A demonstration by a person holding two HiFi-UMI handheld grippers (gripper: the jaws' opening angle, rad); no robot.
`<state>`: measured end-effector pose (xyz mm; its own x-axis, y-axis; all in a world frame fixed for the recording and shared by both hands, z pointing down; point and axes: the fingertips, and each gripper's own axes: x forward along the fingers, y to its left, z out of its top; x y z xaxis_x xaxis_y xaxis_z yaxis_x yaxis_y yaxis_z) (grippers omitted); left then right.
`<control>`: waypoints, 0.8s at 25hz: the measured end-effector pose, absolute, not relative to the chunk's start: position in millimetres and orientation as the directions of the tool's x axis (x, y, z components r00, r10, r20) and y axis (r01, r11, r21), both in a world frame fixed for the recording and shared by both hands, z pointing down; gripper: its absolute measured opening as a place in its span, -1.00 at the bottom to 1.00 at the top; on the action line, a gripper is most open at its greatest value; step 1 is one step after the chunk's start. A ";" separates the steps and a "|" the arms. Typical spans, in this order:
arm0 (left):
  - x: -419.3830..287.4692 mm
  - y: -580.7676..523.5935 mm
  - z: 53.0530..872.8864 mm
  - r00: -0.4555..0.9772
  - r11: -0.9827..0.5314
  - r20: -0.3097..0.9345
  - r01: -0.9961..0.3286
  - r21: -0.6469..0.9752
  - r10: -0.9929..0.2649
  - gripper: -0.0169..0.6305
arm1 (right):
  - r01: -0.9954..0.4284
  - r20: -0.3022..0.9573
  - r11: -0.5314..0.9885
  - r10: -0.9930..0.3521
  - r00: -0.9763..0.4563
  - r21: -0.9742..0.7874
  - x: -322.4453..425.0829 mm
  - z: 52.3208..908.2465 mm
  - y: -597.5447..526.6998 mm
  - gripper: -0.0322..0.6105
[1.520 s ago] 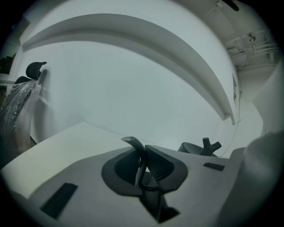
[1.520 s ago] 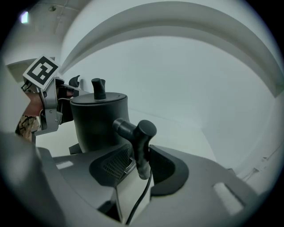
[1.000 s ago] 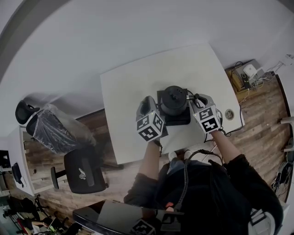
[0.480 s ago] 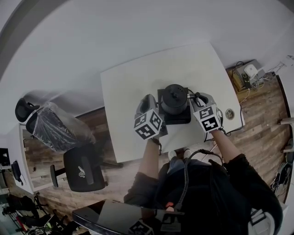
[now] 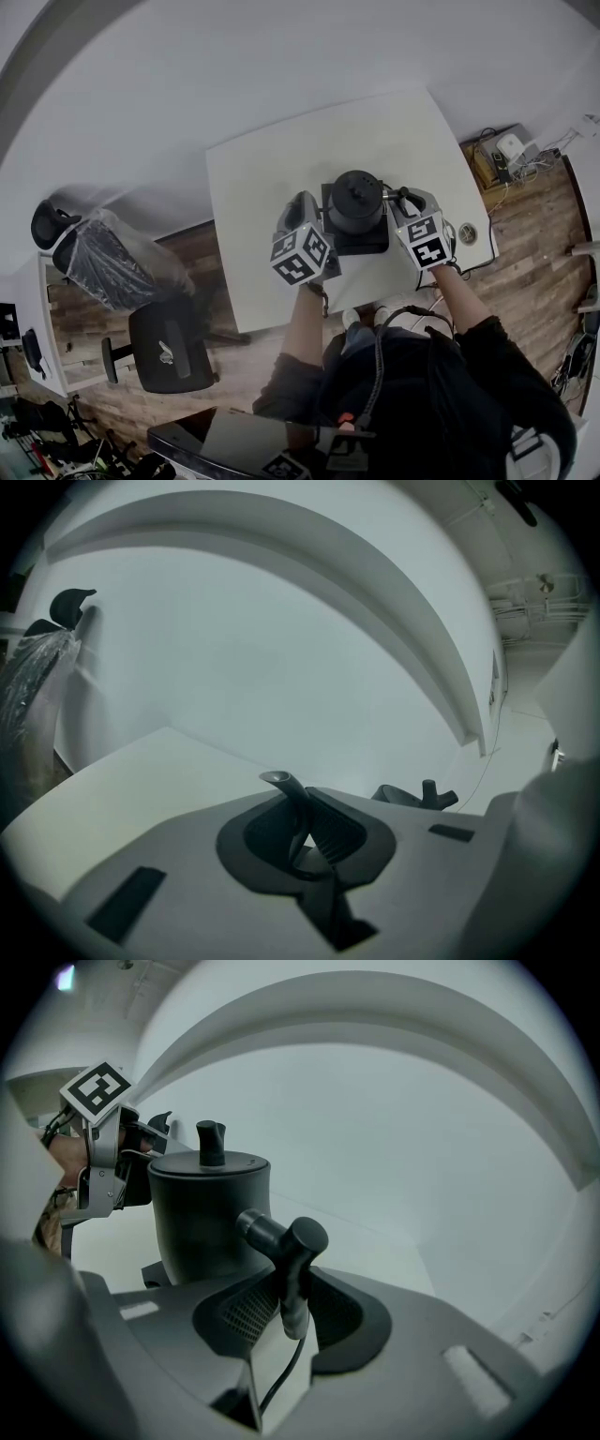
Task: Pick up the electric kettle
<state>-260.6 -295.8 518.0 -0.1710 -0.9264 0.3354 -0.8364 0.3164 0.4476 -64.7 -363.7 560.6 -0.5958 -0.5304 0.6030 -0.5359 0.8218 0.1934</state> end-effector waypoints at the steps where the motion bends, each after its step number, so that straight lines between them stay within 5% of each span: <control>1: -260.7 -295.8 516.7 -0.170 0.314 0.332 -0.835 0.451 -0.928 -0.87 | -0.536 0.600 0.821 -0.533 -0.596 0.197 -64.7 559.0 -364.1 -0.60; 20: -261.4 -275.1 454.7 -0.179 0.267 0.228 -0.851 0.452 -0.957 -0.87 | -0.534 0.522 0.808 -0.576 -0.629 0.247 -67.9 499.0 -349.6 -0.60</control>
